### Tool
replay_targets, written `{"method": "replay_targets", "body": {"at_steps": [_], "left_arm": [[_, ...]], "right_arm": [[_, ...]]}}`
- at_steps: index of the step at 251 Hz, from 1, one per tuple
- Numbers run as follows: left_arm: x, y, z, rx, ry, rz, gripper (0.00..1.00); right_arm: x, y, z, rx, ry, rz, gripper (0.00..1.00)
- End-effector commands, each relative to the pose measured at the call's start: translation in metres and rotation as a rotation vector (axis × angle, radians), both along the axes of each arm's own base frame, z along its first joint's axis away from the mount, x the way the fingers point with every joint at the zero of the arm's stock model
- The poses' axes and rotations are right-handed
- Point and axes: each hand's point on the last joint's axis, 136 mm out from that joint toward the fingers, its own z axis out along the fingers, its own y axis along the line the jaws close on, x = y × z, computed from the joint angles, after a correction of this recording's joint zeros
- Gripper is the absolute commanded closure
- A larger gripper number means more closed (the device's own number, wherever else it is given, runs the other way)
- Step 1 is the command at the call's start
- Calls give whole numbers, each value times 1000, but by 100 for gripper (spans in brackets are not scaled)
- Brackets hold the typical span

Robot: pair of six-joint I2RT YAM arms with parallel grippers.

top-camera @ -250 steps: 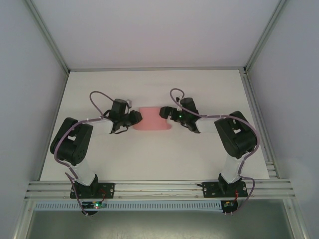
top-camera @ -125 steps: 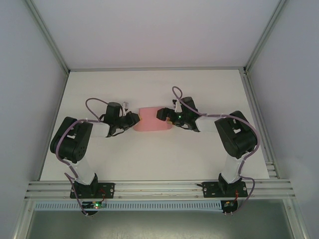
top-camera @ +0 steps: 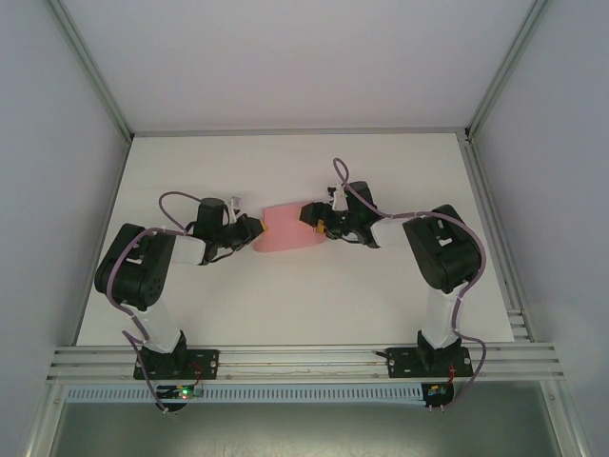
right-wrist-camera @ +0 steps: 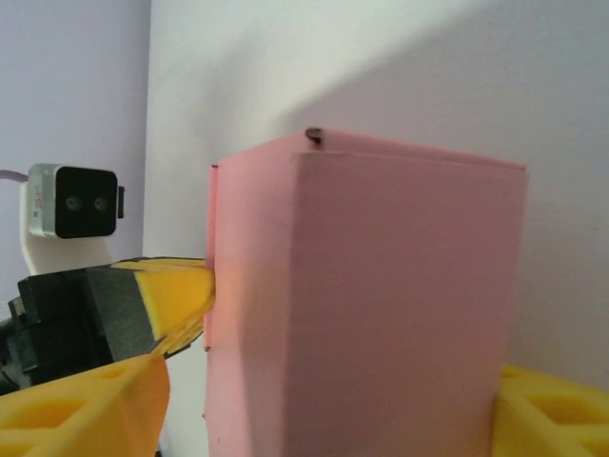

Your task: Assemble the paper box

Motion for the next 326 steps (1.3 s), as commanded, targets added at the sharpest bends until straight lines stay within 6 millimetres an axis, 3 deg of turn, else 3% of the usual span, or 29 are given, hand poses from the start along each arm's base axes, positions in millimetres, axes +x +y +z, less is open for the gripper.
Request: {"method": "replay_targets", "body": {"at_steps": [1, 50, 73, 103, 121, 136, 162, 193, 218, 238, 283, 326], "left_arm": [[-8, 9, -17, 56, 55, 16, 89], [6, 10, 4, 58, -35, 35, 83], [14, 7, 24, 50, -108, 20, 74], [25, 8, 59, 84, -225, 2, 55], [27, 6, 85, 134, -339, -43, 37], [18, -8, 111, 182, -501, -183, 14], [-19, -41, 130, 417, -753, -480, 0], [-64, -77, 120, 799, -983, -824, 0], [-58, -80, 126, 1000, -1034, -844, 0], [-52, -79, 127, 1084, -1069, -852, 0], [-39, -81, 118, 1181, -1180, -843, 0], [-34, -92, 129, 1211, -1275, -820, 0]], "right_arm": [[5, 18, 34, 116, -79, 57, 32], [5, 17, 41, 131, -91, 49, 63], [5, 16, 43, 128, -91, 44, 67], [7, 10, 46, 106, -94, 14, 71], [10, 3, 49, 81, -95, -12, 72], [13, -8, 46, 56, -63, -57, 72], [20, -24, 52, 88, 3, -125, 72], [20, -30, 64, 129, 126, -146, 72], [17, -34, 81, 146, 137, -164, 71], [11, -44, 81, 106, 235, -204, 70], [0, -57, 91, 165, 394, -301, 75], [-7, -64, 97, 240, 538, -372, 85]]}}
